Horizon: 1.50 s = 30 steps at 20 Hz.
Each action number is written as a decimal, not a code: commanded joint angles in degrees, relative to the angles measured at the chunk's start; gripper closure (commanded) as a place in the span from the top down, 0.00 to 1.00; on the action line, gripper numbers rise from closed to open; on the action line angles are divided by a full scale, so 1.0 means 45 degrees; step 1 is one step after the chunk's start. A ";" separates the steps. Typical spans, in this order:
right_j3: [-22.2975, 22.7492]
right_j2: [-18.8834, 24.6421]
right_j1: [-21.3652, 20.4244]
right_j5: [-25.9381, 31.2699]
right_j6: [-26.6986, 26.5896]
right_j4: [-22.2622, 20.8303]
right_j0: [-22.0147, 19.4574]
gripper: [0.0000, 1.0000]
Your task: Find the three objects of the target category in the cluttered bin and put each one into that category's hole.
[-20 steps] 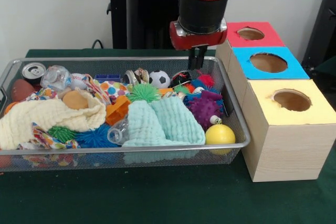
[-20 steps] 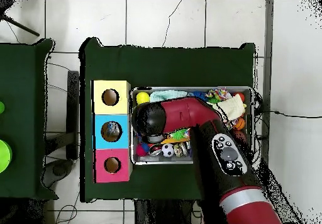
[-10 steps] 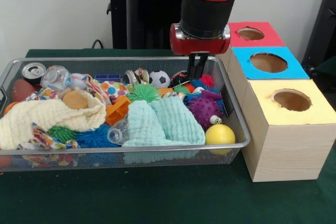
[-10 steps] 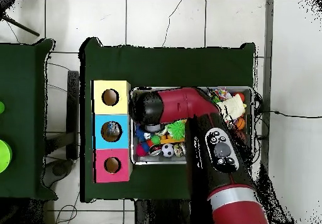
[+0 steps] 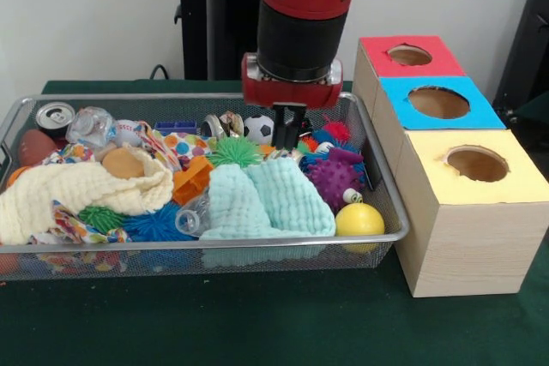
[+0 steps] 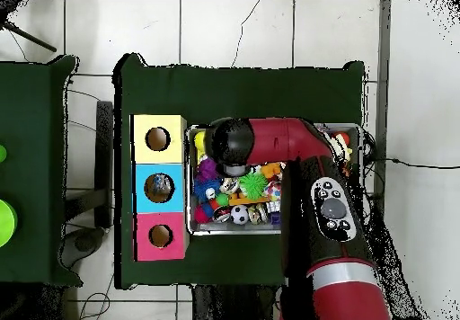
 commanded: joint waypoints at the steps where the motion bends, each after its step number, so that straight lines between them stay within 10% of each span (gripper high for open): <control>1: -0.0904 -0.0732 0.1019 0.1156 0.2257 0.0447 -0.0084 0.00; 20: -0.1855 -0.2900 0.2650 0.1630 0.2908 0.1622 -0.0495 0.00; 30: -0.2812 -0.1790 0.3288 0.1650 -0.0184 0.1241 -0.0308 0.00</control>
